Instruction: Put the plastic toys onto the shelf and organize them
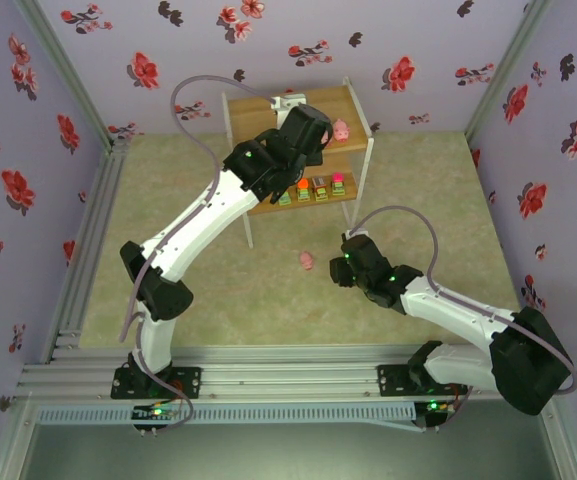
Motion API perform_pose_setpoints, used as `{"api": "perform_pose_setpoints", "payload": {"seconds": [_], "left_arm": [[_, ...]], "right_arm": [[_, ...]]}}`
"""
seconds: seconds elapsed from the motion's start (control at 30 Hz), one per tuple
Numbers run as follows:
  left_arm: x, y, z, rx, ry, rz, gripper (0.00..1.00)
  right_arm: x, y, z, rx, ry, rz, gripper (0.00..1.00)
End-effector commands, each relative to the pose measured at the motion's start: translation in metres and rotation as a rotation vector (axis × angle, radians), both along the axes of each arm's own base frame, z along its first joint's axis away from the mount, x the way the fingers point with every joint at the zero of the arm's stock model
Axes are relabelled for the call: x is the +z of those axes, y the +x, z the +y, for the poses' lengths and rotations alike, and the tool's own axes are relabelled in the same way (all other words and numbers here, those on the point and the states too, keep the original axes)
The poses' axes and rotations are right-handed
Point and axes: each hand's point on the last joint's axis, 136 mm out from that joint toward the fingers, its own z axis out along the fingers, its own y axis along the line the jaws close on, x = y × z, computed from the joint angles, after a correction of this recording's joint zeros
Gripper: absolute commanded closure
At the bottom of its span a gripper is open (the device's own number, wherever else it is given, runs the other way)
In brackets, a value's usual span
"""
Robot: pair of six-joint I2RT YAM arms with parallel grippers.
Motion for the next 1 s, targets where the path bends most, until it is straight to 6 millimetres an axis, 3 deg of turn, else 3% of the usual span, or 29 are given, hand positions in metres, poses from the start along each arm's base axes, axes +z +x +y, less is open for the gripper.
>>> {"api": "perform_pose_setpoints", "payload": {"seconds": [0.0, 0.97], "left_arm": [[0.0039, 0.0038, 0.0027, 0.014, -0.01, -0.004, 0.64], [0.0065, 0.0025, 0.0013, 0.007, -0.024, -0.006, 0.56]], "right_arm": [[0.0024, 0.0032, -0.0053, -0.02, -0.007, -0.021, 0.58], [0.0025, 0.0033, -0.0056, -0.021, -0.005, -0.02, 0.58]]}}
